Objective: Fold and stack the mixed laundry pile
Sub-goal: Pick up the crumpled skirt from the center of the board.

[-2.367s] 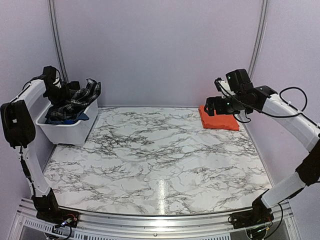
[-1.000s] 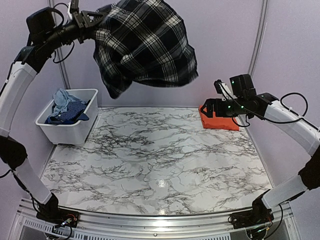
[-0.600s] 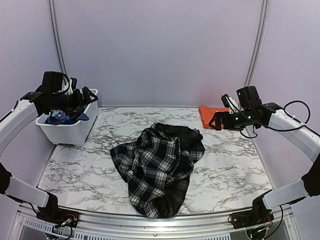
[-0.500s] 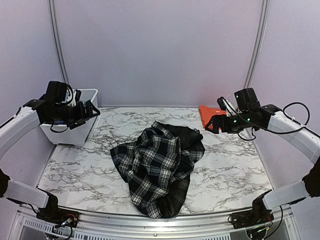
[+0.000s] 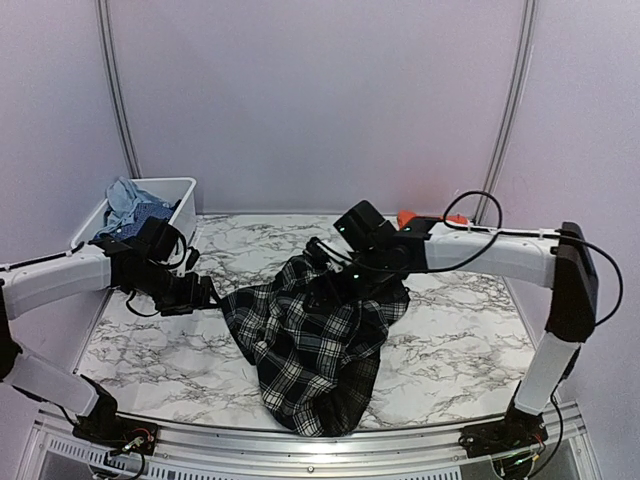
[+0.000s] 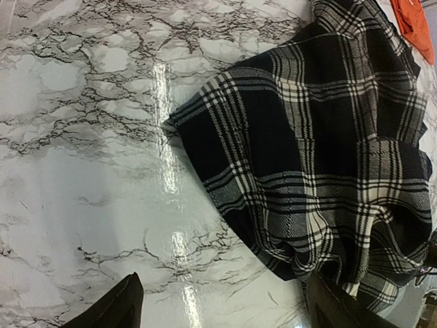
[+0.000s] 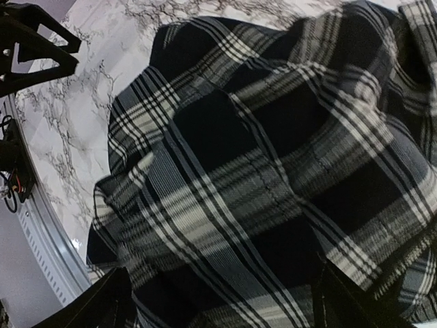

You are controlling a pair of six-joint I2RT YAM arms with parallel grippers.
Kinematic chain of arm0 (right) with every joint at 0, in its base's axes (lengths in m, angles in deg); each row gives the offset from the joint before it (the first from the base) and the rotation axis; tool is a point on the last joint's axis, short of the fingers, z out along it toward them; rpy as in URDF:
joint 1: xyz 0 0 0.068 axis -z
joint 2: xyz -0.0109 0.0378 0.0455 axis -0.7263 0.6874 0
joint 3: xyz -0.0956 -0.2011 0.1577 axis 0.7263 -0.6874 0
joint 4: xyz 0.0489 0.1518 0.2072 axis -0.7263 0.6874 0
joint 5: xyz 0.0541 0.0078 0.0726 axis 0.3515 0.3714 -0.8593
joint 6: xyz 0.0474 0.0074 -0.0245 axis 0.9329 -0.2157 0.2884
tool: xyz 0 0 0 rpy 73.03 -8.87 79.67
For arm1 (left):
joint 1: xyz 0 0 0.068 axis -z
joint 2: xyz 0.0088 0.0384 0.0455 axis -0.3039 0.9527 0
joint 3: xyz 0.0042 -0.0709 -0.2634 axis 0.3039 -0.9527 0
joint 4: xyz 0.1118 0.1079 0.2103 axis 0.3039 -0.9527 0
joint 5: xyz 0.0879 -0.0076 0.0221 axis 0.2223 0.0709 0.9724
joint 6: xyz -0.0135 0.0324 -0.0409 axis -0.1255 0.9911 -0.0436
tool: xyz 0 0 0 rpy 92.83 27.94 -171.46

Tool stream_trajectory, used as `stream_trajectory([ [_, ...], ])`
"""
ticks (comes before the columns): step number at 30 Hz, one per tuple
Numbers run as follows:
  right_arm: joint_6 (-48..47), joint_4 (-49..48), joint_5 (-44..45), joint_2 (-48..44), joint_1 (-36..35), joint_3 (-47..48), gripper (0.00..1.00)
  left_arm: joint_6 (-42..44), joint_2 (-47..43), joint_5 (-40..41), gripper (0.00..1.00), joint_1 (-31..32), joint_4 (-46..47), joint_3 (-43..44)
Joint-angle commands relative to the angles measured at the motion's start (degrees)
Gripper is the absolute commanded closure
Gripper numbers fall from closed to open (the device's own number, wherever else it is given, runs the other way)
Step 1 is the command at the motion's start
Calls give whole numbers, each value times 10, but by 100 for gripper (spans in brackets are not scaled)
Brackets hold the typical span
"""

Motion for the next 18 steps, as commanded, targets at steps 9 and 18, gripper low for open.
stream_trajectory([
  [9, -17, 74, 69, 101, -26, 9, 16, 146, 157, 32, 29, 7, 44, 84],
  [18, -31, 26, 37, 30, 18, -124, 17, 339, 245, -65, 39, 10, 64, 118],
])
